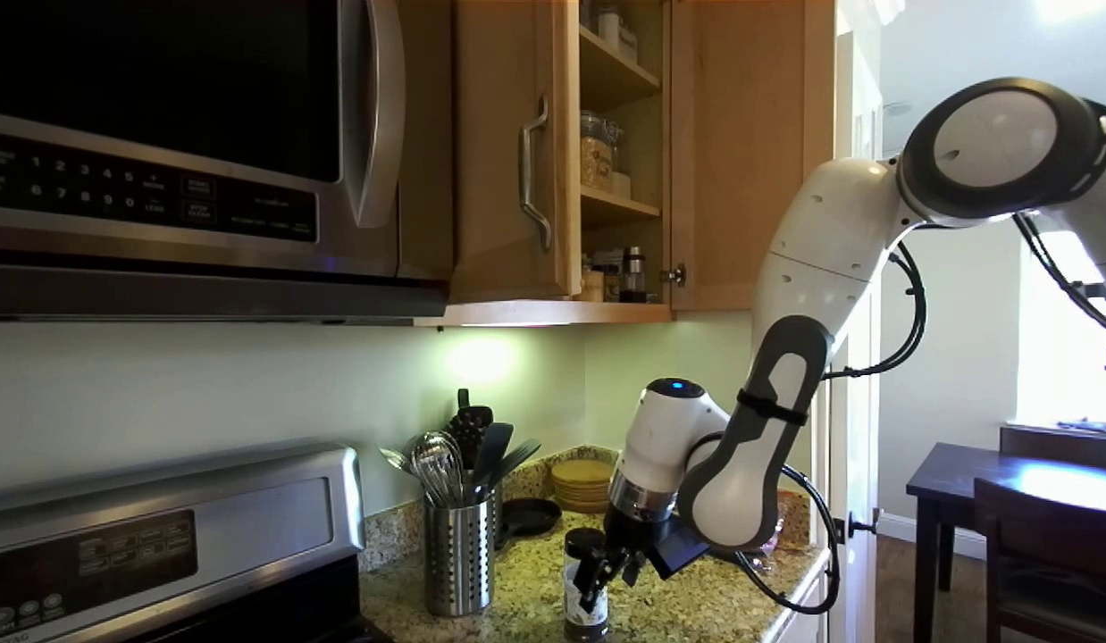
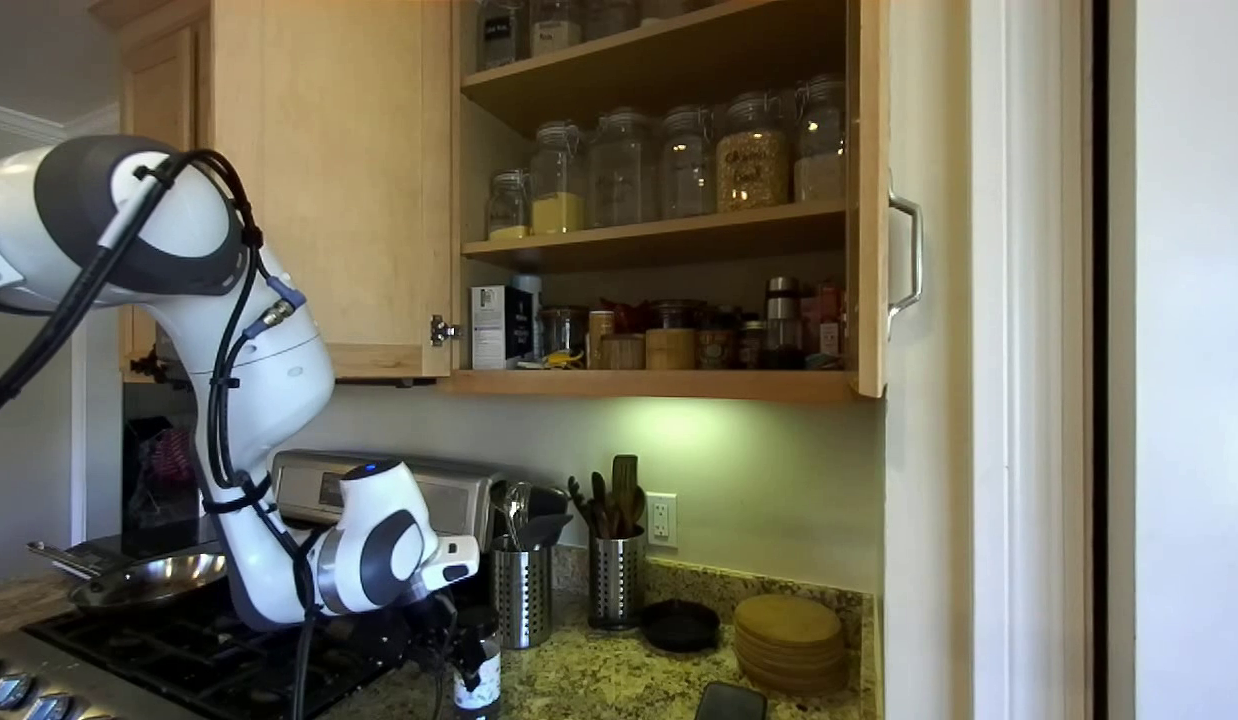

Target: Pick the bottle on the counter, put it in the cupboard then close the cupboard

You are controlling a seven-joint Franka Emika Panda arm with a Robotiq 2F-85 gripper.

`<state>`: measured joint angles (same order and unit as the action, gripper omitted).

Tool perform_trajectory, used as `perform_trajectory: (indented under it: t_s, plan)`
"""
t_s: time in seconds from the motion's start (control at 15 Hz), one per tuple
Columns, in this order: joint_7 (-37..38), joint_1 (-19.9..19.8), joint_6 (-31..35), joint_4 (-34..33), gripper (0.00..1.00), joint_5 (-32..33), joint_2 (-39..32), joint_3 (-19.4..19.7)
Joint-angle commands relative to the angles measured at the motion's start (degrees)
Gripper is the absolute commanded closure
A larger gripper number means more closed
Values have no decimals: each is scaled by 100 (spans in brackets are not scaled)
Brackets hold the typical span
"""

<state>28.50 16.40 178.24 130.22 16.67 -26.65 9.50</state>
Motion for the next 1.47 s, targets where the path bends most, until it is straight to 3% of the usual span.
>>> perform_trajectory:
  t_s: [0.0,0.4,0.47,0.67,0.73,0.93,1.4]
  plan:
    - [233,222,452,-238,0,-33,-301,305]
    - [263,283,878,-440,0,-86,-575,460]
    - [252,237,913,-440,25,-88,-587,411]
    - [244,163,1067,-416,40,-99,-640,321]
    - [245,170,1126,-415,14,-103,-657,318]
    - [246,282,1384,-419,0,-123,-714,446]
    - [215,568,1896,-366,0,-308,-778,812]
